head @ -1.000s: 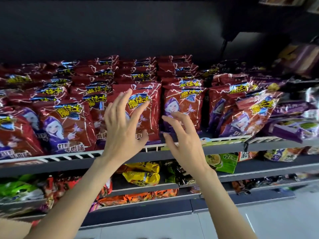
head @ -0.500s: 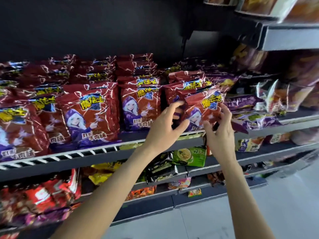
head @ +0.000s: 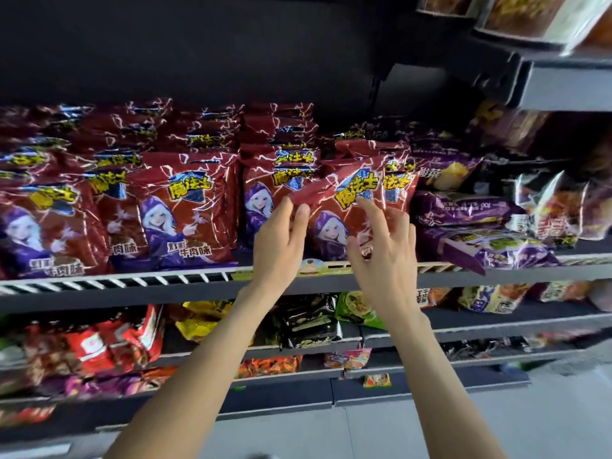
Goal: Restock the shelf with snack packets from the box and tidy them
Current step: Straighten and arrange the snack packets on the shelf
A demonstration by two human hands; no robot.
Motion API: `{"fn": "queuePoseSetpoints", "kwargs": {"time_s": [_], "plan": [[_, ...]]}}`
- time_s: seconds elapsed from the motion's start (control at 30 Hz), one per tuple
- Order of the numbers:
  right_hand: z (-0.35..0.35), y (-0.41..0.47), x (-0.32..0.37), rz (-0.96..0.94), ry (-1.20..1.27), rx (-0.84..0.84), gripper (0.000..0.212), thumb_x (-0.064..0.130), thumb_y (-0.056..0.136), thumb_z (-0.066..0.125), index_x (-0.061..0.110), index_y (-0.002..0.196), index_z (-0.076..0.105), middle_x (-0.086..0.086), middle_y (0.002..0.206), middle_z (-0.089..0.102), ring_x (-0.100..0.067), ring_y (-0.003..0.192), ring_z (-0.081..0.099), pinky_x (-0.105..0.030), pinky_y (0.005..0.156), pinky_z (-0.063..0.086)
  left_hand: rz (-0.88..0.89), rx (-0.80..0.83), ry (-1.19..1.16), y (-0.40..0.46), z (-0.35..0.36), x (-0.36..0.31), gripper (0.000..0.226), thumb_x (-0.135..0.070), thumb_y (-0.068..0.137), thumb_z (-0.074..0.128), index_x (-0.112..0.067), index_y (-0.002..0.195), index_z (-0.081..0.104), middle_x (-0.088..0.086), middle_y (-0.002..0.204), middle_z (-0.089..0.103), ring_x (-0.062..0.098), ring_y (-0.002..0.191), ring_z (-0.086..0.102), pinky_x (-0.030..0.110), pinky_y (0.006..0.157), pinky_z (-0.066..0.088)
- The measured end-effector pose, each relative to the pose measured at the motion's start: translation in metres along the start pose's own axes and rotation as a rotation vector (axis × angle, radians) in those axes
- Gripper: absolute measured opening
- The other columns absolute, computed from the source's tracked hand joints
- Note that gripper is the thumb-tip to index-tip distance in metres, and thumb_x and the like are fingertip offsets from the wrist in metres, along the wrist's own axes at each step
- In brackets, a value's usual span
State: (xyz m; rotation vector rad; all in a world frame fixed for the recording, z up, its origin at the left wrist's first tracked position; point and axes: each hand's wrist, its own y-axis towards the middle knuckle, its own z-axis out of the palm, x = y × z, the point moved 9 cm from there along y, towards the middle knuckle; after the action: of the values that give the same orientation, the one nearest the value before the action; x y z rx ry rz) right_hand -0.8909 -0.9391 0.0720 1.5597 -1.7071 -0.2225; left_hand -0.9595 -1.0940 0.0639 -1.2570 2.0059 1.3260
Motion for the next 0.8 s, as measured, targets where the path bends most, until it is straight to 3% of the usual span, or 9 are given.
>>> {"fn": "queuePoseSetpoints", "kwargs": {"time_s": [0.13, 0.2, 0.27, 0.3, 0.4, 0.47, 0.53, 0.63, 0.8], "plan": [[-0.007, 0.015, 0.001, -0.030, 0.072, -0.033, 0.047, 0.013, 0.088, 0.061, 0.022, 0.133, 0.050, -0.012, 0.117, 0.048, -0.024, 0.103, 0.048, -0.033, 0.080, 0.045, -0.022, 0.012, -0.096, 0.010, 0.000, -0.006, 0.038, -0.038, 0.101, 0.033, -0.004, 0.090, 0.046, -0.002, 0.068, 0.043, 0.011, 0.061, 0.043, 0.030, 0.060, 0.034], [-0.004, 0.014, 0.005, -0.031, 0.122, -0.034, 0.047, 0.014, 0.089, 0.062, 0.020, 0.133, 0.049, -0.011, 0.114, 0.048, -0.023, 0.098, 0.050, -0.029, 0.076, 0.046, -0.040, 0.017, -0.133, 0.015, -0.004, -0.011, 0.045, -0.039, 0.101, 0.033, 0.001, 0.113, 0.049, 0.010, 0.090, 0.058, 0.023, 0.086, 0.056, 0.038, 0.078, 0.044], [0.010, 0.008, 0.016, -0.035, 0.175, 0.004, 0.049, 0.015, 0.089, 0.063, 0.019, 0.134, 0.045, -0.008, 0.112, 0.046, -0.022, 0.093, 0.052, -0.029, 0.071, 0.049, -0.062, -0.036, -0.040, 0.018, -0.018, -0.006, 0.046, -0.036, 0.102, 0.035, -0.004, 0.133, 0.045, 0.005, 0.122, 0.059, 0.021, 0.115, 0.052, 0.026, 0.095, 0.038], [0.020, 0.004, 0.022, -0.041, 0.186, 0.034, 0.050, 0.016, 0.089, 0.064, 0.019, 0.135, 0.044, -0.008, 0.112, 0.046, -0.021, 0.091, 0.052, -0.028, 0.068, 0.050, -0.061, -0.061, 0.014, 0.020, -0.027, -0.001, 0.046, -0.035, 0.101, 0.036, -0.007, 0.137, 0.042, 0.001, 0.126, 0.056, 0.017, 0.118, 0.051, 0.019, 0.091, 0.035], [0.047, -0.001, 0.036, -0.040, 0.157, 0.113, 0.055, 0.020, 0.087, 0.067, 0.020, 0.136, 0.042, -0.009, 0.111, 0.046, -0.019, 0.083, 0.053, -0.026, 0.057, 0.049, -0.032, -0.093, 0.117, 0.024, -0.046, 0.020, 0.044, -0.035, 0.100, 0.041, -0.013, 0.138, 0.040, -0.011, 0.104, 0.057, 0.012, 0.092, 0.063, 0.021, 0.069, 0.044], [0.057, 0.002, 0.041, -0.026, 0.138, 0.138, 0.056, 0.021, 0.086, 0.068, 0.021, 0.136, 0.041, -0.008, 0.107, 0.047, -0.015, 0.073, 0.048, -0.024, 0.051, 0.042, -0.042, -0.096, 0.120, 0.024, -0.052, 0.029, 0.049, -0.031, 0.096, 0.051, -0.016, 0.140, 0.036, -0.011, 0.104, 0.055, 0.006, 0.085, 0.061, 0.025, 0.066, 0.051], [0.063, 0.008, 0.042, 0.007, 0.119, 0.165, 0.057, 0.023, 0.086, 0.069, 0.021, 0.135, 0.041, -0.008, 0.105, 0.049, -0.016, 0.068, 0.048, -0.023, 0.050, 0.038, 0.031, -0.141, 0.149, 0.019, -0.061, 0.026, 0.061, -0.027, 0.091, 0.061, -0.015, 0.143, 0.031, -0.003, 0.117, 0.052, 0.006, 0.096, 0.057, 0.025, 0.073, 0.054], [0.070, 0.013, 0.045, 0.034, 0.101, 0.195, 0.058, 0.026, 0.086, 0.069, 0.022, 0.136, 0.039, -0.007, 0.107, 0.050, -0.018, 0.066, 0.053, -0.024, 0.050, 0.039, 0.273, -0.220, 0.410, 0.011, -0.073, 0.011, 0.067, -0.032, 0.084, 0.069, -0.015, 0.140, 0.036, 0.011, 0.135, 0.044, 0.023, 0.123, 0.043, 0.033, 0.101, 0.040], [0.081, 0.019, 0.057, 0.034, 0.096, 0.233, 0.061, 0.031, 0.087, 0.066, 0.028, 0.139, 0.035, -0.002, 0.105, 0.047, -0.020, 0.070, 0.053, -0.032, 0.051, 0.047, 0.500, 0.102, 0.728, 0.014, -0.054, 0.031, 0.082, -0.059, 0.074, 0.067, -0.031, 0.143, 0.034, 0.005, 0.155, 0.020, 0.031, 0.143, 0.013, 0.065, 0.110, 0.011]]}}
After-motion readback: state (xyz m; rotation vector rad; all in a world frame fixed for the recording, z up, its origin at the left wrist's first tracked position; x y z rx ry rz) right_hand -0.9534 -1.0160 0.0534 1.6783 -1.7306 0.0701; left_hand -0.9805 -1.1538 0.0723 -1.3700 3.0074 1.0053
